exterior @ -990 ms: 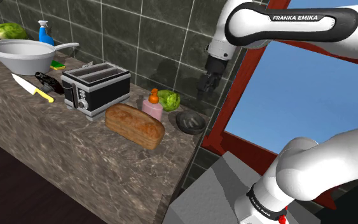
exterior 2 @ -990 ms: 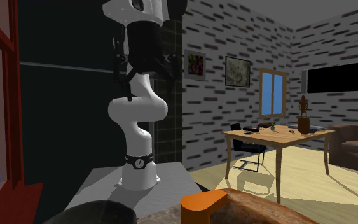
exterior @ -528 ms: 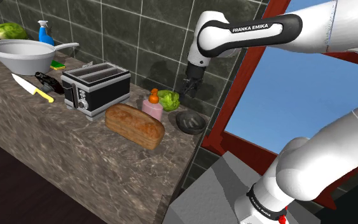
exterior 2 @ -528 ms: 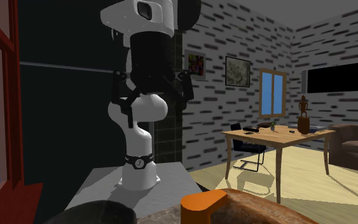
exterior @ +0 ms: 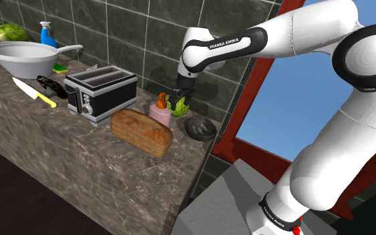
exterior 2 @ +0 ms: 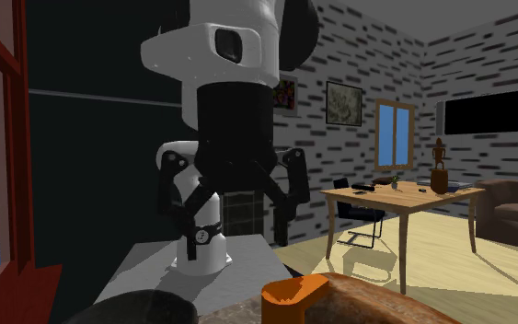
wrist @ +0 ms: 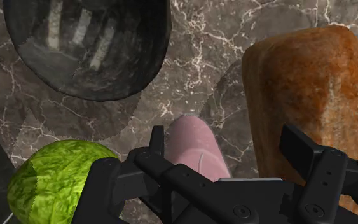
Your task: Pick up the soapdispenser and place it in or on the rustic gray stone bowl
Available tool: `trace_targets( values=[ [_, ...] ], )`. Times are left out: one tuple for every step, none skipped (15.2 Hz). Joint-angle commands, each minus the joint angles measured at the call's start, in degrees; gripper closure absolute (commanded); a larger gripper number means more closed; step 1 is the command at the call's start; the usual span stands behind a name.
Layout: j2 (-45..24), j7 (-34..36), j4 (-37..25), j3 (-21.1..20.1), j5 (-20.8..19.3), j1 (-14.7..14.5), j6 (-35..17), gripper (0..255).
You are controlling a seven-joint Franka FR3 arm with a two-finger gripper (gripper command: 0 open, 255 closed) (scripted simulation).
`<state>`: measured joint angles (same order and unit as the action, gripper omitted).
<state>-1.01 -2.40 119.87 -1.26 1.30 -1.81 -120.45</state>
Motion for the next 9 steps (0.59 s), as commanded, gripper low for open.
trace_targets(
  values=[
    [-4.9,0.77,-3.8,-0.1,-0.75,-0.13,-1.39,0],
    [-7.07,1.12,-5.51,-0.09,-1.14,-0.21,-1.97,0],
    [-9.25,1.47,-7.3,-0.06,-1.52,-0.3,-2.47,0],
    [-11.44,1.81,-9.17,-0.02,-1.9,-0.39,-2.9,0],
    [-13.64,2.14,-11.13,0.04,-2.28,-0.5,-3.25,0],
    [-13.84,2.16,-11.31,0.07,-2.3,-0.53,-3.28,0],
    [-14.19,2.17,-10.99,0.08,-2.32,-0.53,-3.95,0],
    [-14.55,2.18,-10.68,0.09,-2.33,-0.53,-4.62,0],
    [-14.92,2.19,-10.38,0.1,-2.35,-0.53,-5.29,0]
  ],
)
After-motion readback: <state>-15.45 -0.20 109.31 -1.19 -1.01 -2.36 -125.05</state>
